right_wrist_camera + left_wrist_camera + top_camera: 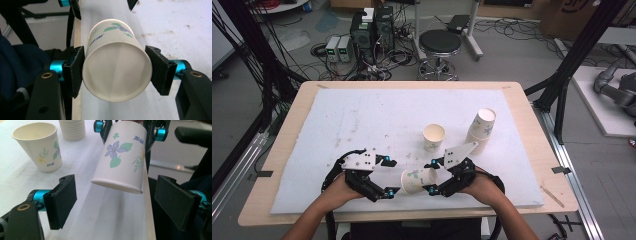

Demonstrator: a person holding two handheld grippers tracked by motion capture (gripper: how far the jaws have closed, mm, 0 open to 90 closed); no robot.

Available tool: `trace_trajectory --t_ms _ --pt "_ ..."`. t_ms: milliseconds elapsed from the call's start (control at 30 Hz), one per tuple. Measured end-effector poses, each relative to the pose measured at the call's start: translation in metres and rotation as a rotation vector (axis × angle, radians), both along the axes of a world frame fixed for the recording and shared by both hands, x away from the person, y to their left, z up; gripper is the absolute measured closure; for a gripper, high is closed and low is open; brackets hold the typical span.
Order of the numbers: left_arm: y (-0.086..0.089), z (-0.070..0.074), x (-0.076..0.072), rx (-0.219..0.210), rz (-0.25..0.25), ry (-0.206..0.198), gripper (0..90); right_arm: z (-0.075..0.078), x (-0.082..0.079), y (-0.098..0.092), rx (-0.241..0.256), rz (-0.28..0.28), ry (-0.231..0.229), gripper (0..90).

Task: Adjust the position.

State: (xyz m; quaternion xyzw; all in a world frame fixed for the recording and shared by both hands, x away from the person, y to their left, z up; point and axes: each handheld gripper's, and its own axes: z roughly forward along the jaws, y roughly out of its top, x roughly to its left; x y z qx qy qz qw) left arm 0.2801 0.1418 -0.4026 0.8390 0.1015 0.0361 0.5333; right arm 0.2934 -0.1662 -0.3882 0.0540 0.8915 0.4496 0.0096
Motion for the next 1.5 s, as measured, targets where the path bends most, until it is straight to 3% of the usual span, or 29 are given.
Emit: trace_trajectory --t_ms 200,467,667,1500 --pt "0.005 -0.008 -0.001 -0.083 0.011 -0.003 18.5 -0.003 -0.003 -0.010 0.067 -0.015 -0.004 36.4" --pt "0.005 -0.013 -0.002 -0.163 -0.001 0.001 18.5 -0.005 -0.009 -0.017 0.149 -0.024 -0.008 36.4" --pt "0.002 -0.016 -0.002 -0.213 -0.013 0.018 16.8 -0.007 -0.009 -0.020 0.181 -0.021 -0.012 36.4" --pt "-0.021 -0.022 0.001 -0.254 -0.078 0.034 16.0 -0.004 -0.009 -0.022 0.263 0.001 0.004 36.4"
